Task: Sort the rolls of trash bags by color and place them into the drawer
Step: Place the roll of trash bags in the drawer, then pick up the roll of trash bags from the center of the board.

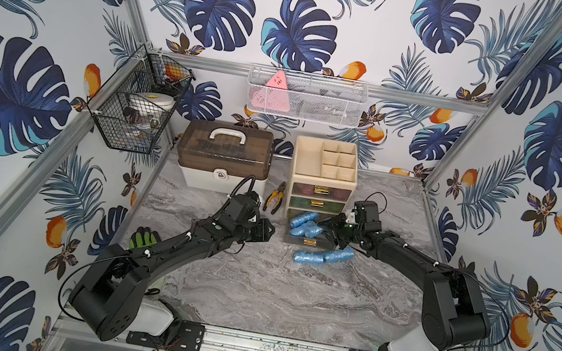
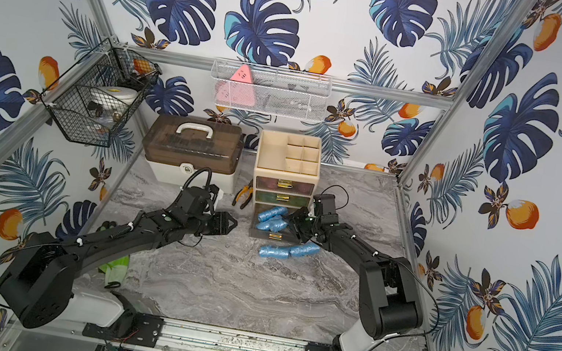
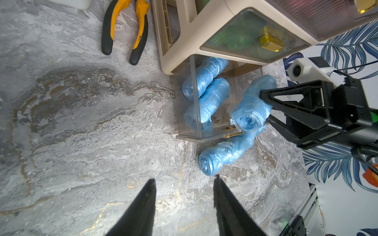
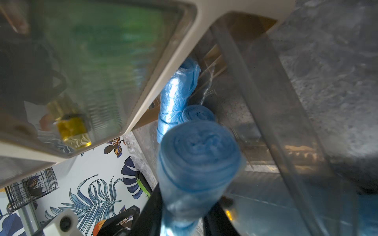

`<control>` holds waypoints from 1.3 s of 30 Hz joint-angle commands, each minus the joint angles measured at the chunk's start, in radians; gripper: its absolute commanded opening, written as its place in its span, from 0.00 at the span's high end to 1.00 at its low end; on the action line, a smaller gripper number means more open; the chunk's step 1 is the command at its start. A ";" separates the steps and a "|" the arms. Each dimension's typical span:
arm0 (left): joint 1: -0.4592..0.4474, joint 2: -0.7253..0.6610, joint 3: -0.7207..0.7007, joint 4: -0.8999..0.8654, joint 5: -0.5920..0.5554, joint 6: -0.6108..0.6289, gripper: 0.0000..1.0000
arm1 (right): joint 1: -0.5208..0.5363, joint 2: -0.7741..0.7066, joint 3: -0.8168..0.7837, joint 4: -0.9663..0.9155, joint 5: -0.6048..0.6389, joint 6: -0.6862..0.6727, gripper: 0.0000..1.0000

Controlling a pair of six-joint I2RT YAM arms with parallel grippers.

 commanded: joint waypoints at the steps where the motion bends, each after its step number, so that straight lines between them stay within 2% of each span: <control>1: 0.002 -0.008 0.001 0.011 -0.005 0.009 0.50 | 0.004 0.013 0.002 0.057 -0.010 0.046 0.58; 7: 0.002 -0.014 0.003 0.006 -0.006 0.010 0.50 | 0.006 -0.042 -0.033 0.027 -0.002 0.035 0.45; 16: 0.002 -0.022 0.005 0.001 -0.003 0.009 0.50 | -0.018 -0.195 -0.105 -0.086 0.057 -0.036 0.44; 26: 0.002 -0.031 0.013 -0.003 -0.006 0.009 0.50 | -0.156 -0.337 -0.244 -0.172 0.048 -0.127 0.42; 31: 0.002 -0.022 0.016 0.001 -0.005 0.008 0.50 | -0.214 -0.297 -0.309 -0.141 0.000 -0.131 0.41; 39: 0.003 -0.014 0.021 -0.002 -0.006 0.013 0.50 | -0.216 -0.184 -0.322 -0.048 -0.012 -0.098 0.35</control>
